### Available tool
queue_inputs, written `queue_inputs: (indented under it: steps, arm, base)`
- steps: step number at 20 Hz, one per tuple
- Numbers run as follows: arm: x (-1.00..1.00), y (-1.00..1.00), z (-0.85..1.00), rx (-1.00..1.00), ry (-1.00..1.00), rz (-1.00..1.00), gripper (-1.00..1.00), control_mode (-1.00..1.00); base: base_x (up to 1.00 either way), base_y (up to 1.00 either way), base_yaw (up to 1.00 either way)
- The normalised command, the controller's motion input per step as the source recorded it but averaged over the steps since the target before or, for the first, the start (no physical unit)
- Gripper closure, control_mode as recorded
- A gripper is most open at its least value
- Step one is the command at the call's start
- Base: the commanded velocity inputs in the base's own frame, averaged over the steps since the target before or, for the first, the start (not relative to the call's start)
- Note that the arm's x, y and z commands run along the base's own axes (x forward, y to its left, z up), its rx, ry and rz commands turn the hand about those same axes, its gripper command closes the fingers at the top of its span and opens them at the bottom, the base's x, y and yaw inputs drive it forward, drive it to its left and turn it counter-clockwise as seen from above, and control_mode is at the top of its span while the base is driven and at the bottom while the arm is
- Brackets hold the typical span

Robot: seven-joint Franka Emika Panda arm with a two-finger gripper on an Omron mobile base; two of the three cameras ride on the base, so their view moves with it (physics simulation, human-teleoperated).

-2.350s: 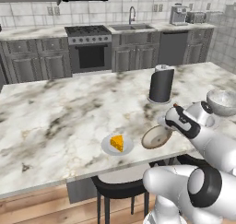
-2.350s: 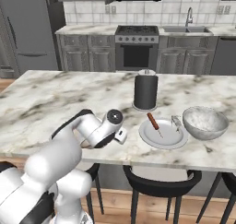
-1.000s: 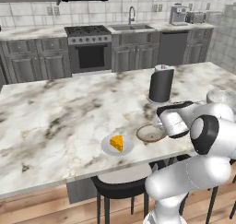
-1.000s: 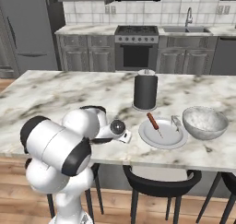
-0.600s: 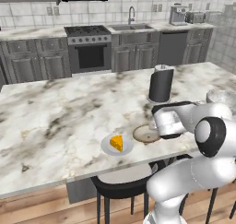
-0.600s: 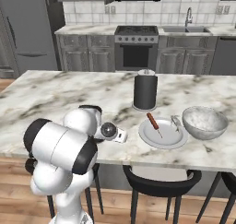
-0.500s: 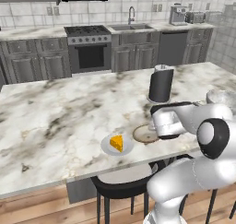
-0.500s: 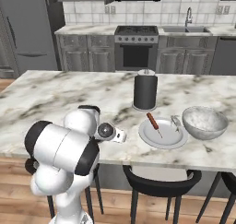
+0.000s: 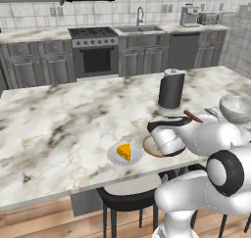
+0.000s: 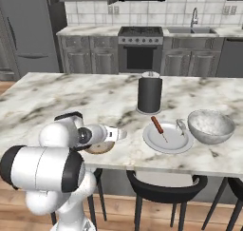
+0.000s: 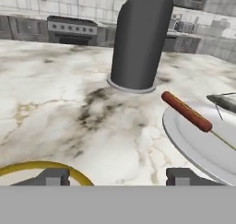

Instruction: Take the smaller bowl and place it next to the appetizer plate on the dining counter , and place the larger bowl next to the plate with cooked food.

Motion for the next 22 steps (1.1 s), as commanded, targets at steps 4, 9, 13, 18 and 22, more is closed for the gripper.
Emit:
queue_inputs:
  steps: [4, 9, 13, 18, 22]
  arm:
    - [-0.11, -0.58, 1.0, -0.35, 0.06, -0.02, -1.0, -1.0]
    - [-0.25, -0.64, 1.0, -0.29, 0.12, -0.03, -1.0, -1.0]
    - [-0.58, -0.4, 1.0, -0.27, 0.03, -0.01, -1.0, -1.0]
    - [-0.6, -0.19, 1.0, -0.32, 0.0, 0.0, -1.0, -1.0]
    - [-0.81, 0.0, 1.0, -0.37, 0.0, 0.0, -1.0, -1.0]
  base:
    - [0.0, 0.0, 0.0]
    - [0.0, 0.0, 0.0]
    - [0.0, 0.0, 0.0]
    - [0.0, 0.0, 0.0]
    - [0.0, 0.0, 0.0]
